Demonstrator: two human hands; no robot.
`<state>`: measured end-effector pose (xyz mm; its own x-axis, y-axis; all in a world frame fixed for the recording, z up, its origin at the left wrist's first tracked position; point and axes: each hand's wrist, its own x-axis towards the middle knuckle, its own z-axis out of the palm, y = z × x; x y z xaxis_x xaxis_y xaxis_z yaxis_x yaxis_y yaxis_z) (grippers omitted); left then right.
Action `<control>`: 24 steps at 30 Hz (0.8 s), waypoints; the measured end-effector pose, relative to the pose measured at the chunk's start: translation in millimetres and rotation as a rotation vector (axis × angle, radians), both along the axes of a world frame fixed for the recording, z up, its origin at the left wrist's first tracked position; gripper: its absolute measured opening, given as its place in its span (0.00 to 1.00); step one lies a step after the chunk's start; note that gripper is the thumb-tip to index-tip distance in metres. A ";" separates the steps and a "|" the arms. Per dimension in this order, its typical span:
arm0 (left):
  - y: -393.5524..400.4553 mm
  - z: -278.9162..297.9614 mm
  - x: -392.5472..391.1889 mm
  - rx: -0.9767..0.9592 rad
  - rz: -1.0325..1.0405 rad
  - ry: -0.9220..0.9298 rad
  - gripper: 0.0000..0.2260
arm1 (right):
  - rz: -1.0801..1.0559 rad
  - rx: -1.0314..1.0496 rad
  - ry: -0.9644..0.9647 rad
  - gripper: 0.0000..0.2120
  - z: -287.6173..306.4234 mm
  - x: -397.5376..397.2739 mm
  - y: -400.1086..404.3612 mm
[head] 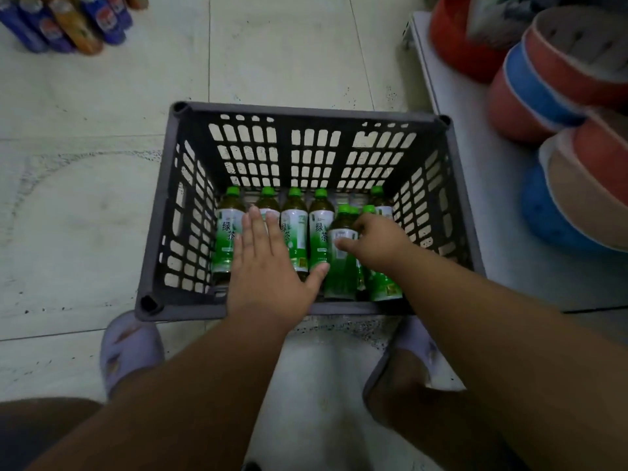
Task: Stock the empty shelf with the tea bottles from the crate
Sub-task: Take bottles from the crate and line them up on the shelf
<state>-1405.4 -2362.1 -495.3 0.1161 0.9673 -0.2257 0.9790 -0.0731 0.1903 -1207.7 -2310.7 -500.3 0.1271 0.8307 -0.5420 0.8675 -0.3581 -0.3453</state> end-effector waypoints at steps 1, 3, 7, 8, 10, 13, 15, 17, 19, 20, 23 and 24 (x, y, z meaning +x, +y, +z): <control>0.5 -0.7 0.0 -0.002 0.005 -0.004 0.48 | -0.036 -0.040 0.024 0.37 -7.8 -1.7 5.2; 1.7 -2.0 -0.4 0.001 0.008 -0.007 0.48 | -0.105 -0.140 0.039 0.34 -24.8 -6.4 18.1; 1.8 -3.8 1.3 0.005 0.001 -0.052 0.47 | -0.182 -0.224 -0.002 0.25 -57.9 -14.6 48.8; 2.4 -4.7 1.4 0.008 0.005 -0.060 0.47 | -0.150 -0.223 -0.045 0.27 -66.0 -17.9 55.9; 3.8 -6.7 1.6 0.000 0.017 -0.064 0.47 | -0.136 -0.228 -0.141 0.34 -82.6 -26.4 64.0; 4.1 -7.9 2.9 -0.028 0.021 -0.072 0.46 | -0.312 -0.228 -0.104 0.48 -99.3 -35.6 63.8; 3.8 -7.7 2.0 -0.046 0.022 -0.076 0.46 | -0.363 -0.210 -0.028 0.55 -106.1 -35.2 66.7; 3.9 -7.6 1.1 -0.059 0.024 -0.074 0.46 | -0.387 -0.206 0.074 0.58 -108.9 -31.9 71.6; 4.2 -7.8 1.1 -0.064 0.018 -0.073 0.46 | -0.414 -0.175 0.182 0.59 -107.0 -28.2 69.8; 4.7 -8.1 1.2 -0.062 0.015 -0.078 0.46 | -0.412 -0.156 0.228 0.55 -105.0 -26.3 67.0; 3.2 -8.9 -0.4 -0.061 0.009 -0.080 0.46 | -0.403 -0.140 0.396 0.33 -93.9 -19.1 58.1; 3.0 -8.8 -0.7 -0.057 0.008 -0.075 0.46 | -0.397 -0.137 0.456 0.29 -85.8 -16.4 55.5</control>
